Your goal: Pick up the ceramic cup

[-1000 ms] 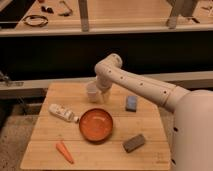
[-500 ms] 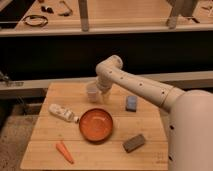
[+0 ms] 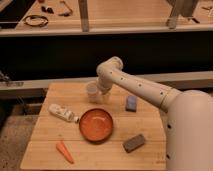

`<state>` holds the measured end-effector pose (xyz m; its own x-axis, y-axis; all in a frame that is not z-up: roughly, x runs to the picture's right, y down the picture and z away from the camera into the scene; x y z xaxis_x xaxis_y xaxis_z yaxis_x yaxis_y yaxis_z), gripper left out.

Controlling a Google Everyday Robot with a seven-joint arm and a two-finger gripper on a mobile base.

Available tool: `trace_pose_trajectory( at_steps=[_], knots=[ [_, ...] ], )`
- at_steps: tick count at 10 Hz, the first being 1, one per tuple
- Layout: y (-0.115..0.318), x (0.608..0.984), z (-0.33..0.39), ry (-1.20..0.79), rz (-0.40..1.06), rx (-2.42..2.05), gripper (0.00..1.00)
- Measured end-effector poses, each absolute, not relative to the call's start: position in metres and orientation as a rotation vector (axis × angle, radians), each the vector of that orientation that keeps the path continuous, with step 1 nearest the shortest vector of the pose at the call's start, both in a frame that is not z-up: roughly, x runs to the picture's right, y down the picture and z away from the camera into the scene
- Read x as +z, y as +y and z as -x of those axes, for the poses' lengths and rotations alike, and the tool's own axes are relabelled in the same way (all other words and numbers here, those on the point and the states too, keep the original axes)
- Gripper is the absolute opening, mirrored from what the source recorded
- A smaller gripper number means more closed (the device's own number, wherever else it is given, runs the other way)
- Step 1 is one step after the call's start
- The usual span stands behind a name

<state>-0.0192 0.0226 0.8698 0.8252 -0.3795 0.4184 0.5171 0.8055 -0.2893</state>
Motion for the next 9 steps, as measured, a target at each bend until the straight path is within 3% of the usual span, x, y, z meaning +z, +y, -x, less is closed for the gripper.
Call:
trace_pose_trajectory(
  at_steps=[2, 9],
  knots=[
    [0.025, 0.875, 0.019, -0.357, 0.410, -0.491, 0.72],
    [0.031, 0.885, 0.016, -0.365, 0.420, -0.491, 0.65]
  ],
)
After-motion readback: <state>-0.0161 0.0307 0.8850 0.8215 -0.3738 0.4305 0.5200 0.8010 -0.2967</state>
